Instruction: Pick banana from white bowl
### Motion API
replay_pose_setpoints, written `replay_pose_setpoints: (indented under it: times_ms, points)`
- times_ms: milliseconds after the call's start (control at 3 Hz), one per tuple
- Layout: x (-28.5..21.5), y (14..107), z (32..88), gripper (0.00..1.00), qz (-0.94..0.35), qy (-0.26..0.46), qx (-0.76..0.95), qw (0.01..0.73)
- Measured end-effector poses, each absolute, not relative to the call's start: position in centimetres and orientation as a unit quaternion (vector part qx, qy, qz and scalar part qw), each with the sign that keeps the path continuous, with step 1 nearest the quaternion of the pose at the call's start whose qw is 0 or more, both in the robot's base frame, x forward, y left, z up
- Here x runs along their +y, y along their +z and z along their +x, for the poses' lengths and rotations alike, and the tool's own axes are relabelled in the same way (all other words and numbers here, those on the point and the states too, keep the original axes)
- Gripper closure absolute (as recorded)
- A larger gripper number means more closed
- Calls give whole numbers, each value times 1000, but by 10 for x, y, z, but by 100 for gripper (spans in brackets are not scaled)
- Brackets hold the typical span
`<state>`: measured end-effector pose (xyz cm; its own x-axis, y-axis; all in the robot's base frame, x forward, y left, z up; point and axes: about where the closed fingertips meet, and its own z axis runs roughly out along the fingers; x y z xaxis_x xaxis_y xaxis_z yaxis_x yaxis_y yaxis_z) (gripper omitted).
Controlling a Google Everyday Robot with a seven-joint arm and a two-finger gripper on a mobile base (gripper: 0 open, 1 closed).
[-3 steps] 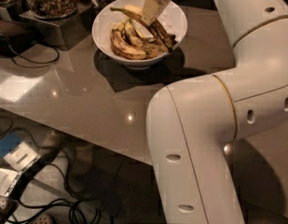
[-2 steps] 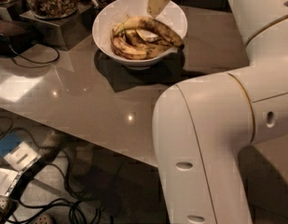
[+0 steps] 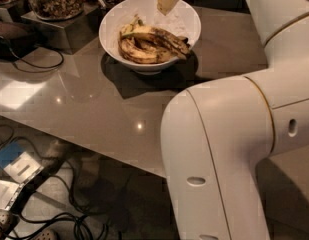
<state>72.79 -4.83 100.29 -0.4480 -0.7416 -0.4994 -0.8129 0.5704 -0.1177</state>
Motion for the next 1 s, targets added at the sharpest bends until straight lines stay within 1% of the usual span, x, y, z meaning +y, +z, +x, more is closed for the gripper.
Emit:
replay_pose_setpoints:
  times_ms: [333,1000]
  points:
    - [-48,1003,728,82,-458,69,848,258]
    - [-48,1003,728,36,-458,69,848,258]
